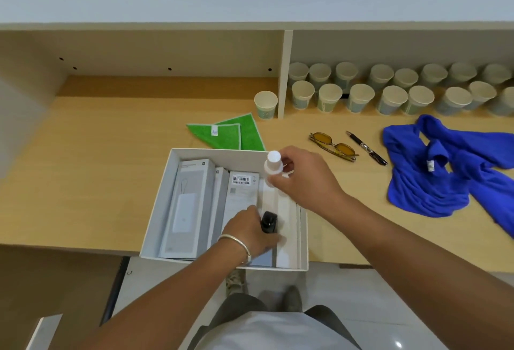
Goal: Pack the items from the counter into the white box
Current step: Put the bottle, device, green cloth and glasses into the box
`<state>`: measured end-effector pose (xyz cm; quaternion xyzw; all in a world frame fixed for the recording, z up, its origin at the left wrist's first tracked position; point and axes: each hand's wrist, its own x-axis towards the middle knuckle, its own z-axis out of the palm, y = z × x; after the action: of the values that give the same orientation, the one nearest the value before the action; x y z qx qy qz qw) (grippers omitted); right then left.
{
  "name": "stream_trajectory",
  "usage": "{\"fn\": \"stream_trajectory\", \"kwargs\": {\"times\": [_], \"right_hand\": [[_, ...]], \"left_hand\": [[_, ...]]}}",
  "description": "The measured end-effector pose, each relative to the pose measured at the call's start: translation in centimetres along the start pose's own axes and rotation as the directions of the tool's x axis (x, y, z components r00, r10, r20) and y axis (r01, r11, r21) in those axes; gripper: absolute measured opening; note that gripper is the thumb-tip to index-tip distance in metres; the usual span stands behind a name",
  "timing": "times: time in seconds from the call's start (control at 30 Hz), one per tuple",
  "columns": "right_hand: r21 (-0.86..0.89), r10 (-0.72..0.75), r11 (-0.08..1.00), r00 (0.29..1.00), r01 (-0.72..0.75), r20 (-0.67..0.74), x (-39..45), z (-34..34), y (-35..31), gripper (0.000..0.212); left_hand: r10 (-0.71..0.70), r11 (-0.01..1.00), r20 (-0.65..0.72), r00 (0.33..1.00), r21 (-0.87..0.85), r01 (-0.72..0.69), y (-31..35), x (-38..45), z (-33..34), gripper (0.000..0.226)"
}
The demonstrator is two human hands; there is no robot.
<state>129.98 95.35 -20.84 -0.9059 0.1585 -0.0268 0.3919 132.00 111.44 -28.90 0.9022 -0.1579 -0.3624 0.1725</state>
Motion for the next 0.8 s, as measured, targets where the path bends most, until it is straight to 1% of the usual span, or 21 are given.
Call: {"fn": "stream_trajectory", "kwargs": {"times": [0.07,0.1,0.2,0.3,0.37,0.43,0.5,0.53,0.6,0.7,0.8], "right_hand": [[-0.061,0.02,0.998,0.999,-0.017,0.047,0.4,0.9,-0.3,0.027],[-0.095,0.037,0.995,0.997,-0.031,0.063,0.7,1.4,-0.4,0.025],[-0.207,0.115,0.974,0.989,-0.092,0.098,1.7,2.9,-0.3,0.016],[-0.3,0.206,0.939,0.973,-0.167,0.104,2.6,4.4,0.1,0.018],[-0.348,0.222,0.92,0.971,-0.177,0.092,3.2,5.4,0.4,0.02],[-0.393,0.23,0.902,0.969,-0.178,0.089,3.7,6.2,0.6,0.024],[-0.44,0.261,0.876,0.962,-0.198,0.086,4.0,6.8,1.0,0.03],[-0.464,0.283,0.86,0.955,-0.211,0.089,4.1,7.0,1.1,0.031],[-0.496,0.317,0.835,0.945,-0.237,0.083,4.2,7.5,1.4,0.03],[-0.5,0.336,0.824,0.941,-0.269,0.048,4.2,8.0,1.6,0.026],[-0.503,0.384,0.808,0.922,-0.306,0.055,4.2,7.7,1.1,0.029]], "left_hand": [[0.034,0.999,0.088,0.996,0.031,-0.036,0.1,-0.4,-0.8,0.059],[0.05,0.998,0.101,0.994,0.043,-0.055,-0.1,-0.7,-1.3,0.057],[0.089,0.993,0.032,0.995,0.074,-0.091,-1.3,-1.7,-3.7,0.054],[0.138,0.99,-0.013,0.99,0.035,-0.138,-2.8,-2.6,-6.8,0.05],[0.173,0.983,-0.072,0.982,-0.056,-0.177,-3.7,-2.8,-9.0,0.041],[0.205,0.957,-0.184,0.961,-0.168,-0.236,-4.4,-2.4,-11.1,0.028],[0.212,0.913,-0.332,0.919,-0.268,-0.308,-5.0,-1.5,-13.1,0.017],[0.211,0.891,-0.399,0.892,-0.297,-0.343,-5.4,-0.8,-14.1,0.015],[0.21,0.856,-0.484,0.85,-0.329,-0.399,-6.0,0.7,-16.0,0.017],[0.218,0.823,-0.529,0.82,-0.351,-0.446,-7.1,3.4,-18.3,0.022],[0.249,0.799,-0.533,0.809,-0.359,-0.482,-7.8,5.8,-20.2,0.02]]}}
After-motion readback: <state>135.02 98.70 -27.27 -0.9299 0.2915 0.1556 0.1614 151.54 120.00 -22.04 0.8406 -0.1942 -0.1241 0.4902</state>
